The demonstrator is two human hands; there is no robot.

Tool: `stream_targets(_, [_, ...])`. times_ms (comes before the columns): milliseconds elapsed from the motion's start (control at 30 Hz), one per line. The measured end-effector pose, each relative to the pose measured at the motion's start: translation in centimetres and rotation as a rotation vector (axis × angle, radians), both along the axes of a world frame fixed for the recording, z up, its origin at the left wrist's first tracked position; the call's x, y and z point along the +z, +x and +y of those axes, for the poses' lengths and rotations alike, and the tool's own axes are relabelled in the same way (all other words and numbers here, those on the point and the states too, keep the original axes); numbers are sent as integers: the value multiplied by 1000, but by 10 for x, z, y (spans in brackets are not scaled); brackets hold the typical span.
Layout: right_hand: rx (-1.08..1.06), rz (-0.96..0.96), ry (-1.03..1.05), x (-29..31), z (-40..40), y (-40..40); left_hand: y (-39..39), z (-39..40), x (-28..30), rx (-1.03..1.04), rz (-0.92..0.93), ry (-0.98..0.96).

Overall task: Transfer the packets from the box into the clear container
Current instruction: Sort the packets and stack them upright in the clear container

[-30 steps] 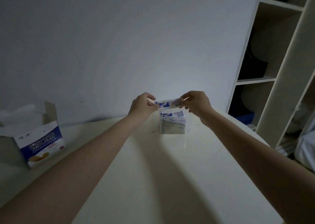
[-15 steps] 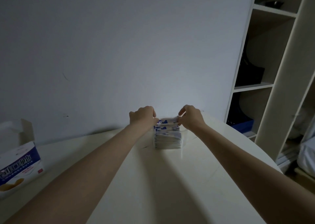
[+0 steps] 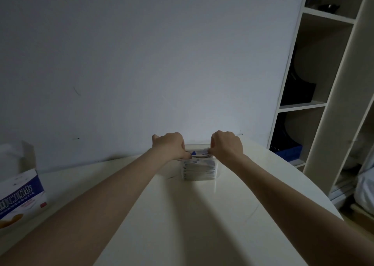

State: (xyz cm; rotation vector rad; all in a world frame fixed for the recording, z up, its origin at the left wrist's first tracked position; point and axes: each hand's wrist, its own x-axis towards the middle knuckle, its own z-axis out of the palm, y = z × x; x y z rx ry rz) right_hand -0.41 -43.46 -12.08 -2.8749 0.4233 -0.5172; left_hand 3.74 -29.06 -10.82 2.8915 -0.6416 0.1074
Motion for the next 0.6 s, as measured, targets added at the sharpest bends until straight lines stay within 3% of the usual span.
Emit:
stream_targets(200, [149, -1, -40, 8, 4, 2, 3, -2, 5, 39, 84, 24])
stream_targets(400, [12, -84, 98, 12, -5, 5, 6, 0, 10, 111, -8, -13])
stream_targets(533, [-11, 19, 111, 13, -12, 0, 5, -4, 10, 126, -73, 54])
stream_targets(600, [21, 89, -4, 13, -10, -4, 3, -7, 11, 133, -73, 79])
